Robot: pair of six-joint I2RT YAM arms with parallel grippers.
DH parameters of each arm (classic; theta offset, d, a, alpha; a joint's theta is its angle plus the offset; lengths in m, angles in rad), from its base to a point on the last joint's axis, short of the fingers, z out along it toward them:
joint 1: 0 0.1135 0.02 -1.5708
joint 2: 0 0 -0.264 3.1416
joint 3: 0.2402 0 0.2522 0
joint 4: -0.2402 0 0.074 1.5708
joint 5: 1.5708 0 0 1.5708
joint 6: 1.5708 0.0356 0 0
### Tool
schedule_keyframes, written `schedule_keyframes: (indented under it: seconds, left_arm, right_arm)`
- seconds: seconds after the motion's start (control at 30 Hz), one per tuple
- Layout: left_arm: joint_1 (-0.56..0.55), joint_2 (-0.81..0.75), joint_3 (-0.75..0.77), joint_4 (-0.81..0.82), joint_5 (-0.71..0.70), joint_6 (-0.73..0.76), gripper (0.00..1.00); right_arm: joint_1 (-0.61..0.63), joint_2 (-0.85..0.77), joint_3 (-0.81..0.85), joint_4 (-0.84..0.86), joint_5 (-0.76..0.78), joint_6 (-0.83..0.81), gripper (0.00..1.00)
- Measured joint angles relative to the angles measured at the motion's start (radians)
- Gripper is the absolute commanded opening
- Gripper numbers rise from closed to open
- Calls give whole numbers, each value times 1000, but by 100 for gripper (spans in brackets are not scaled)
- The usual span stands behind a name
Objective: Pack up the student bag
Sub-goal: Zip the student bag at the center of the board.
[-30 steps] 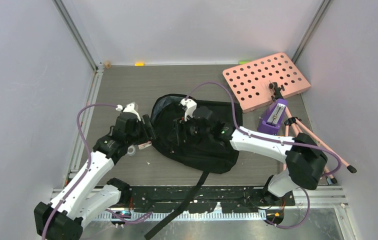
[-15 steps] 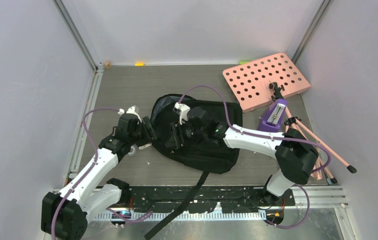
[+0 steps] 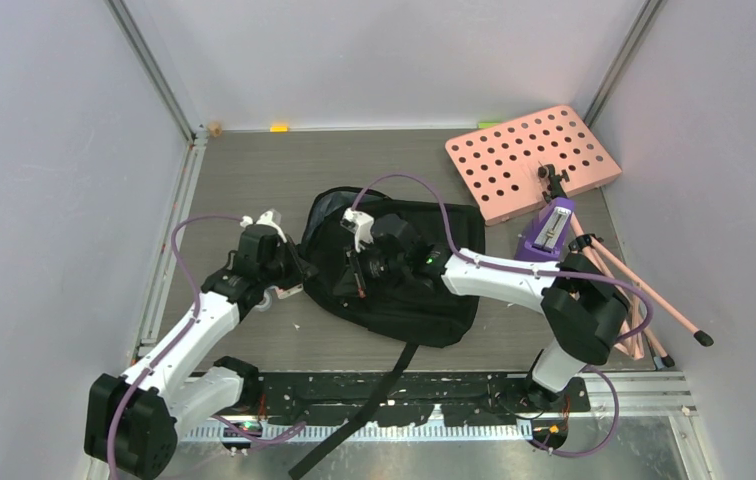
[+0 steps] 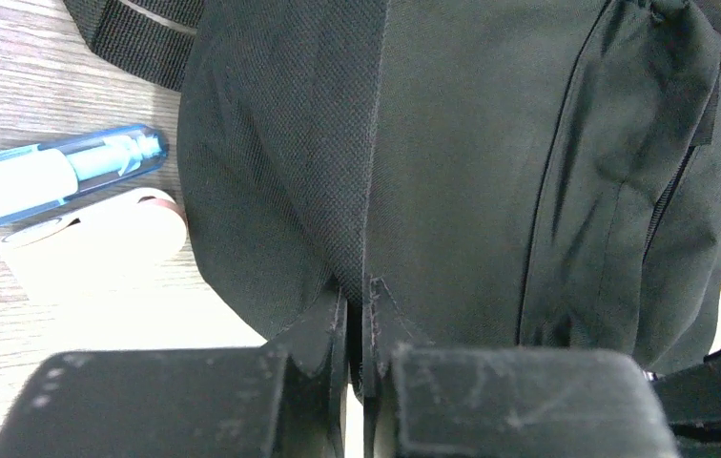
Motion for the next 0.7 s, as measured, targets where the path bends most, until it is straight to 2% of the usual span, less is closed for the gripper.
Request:
schedule_keyframes:
  seconds: [0.3, 0.7]
  left_arm:
    - [21, 23, 0, 11, 26, 15, 0]
    - [48, 62, 18, 16, 81, 58, 0]
  right_arm:
    - [39, -90, -48, 6, -51, -75, 0]
    - [54, -191, -140, -39, -17, -126, 1]
